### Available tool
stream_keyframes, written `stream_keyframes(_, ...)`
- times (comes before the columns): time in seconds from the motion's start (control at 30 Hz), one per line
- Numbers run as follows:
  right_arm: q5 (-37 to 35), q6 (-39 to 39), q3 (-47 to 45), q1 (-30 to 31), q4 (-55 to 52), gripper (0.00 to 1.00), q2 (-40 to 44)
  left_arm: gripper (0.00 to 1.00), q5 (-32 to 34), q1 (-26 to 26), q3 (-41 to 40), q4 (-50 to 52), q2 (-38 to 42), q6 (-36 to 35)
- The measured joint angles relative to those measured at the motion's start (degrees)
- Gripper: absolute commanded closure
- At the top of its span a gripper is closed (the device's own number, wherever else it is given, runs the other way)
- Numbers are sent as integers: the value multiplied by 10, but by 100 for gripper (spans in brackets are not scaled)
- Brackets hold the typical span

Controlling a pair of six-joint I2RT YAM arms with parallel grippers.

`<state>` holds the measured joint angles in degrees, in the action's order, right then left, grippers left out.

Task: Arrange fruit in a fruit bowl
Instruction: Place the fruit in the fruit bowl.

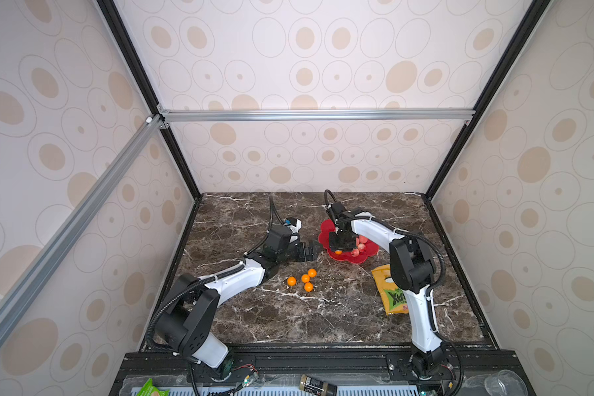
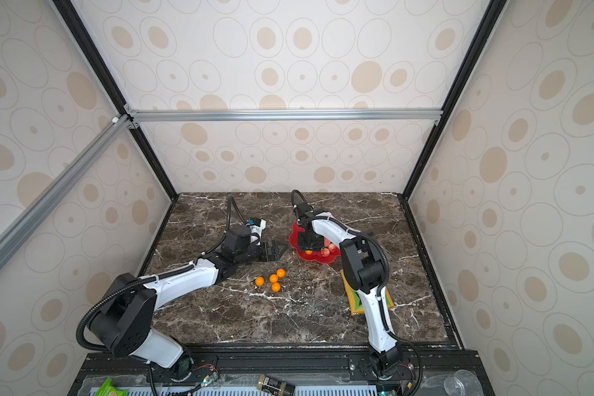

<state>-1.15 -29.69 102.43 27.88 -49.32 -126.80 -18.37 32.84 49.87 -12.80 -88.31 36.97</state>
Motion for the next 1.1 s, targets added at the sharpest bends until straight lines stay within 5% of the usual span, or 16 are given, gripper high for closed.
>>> stream_keyframes(0.57, 1, 0, -1, 0, 0, 52, 11, 1, 1, 0, 0, 6, 9, -4)
stream_keyframes(1.1, -24, -5, -102, 13, 0, 51, 166, 1, 22, 0, -38, 44, 124, -4)
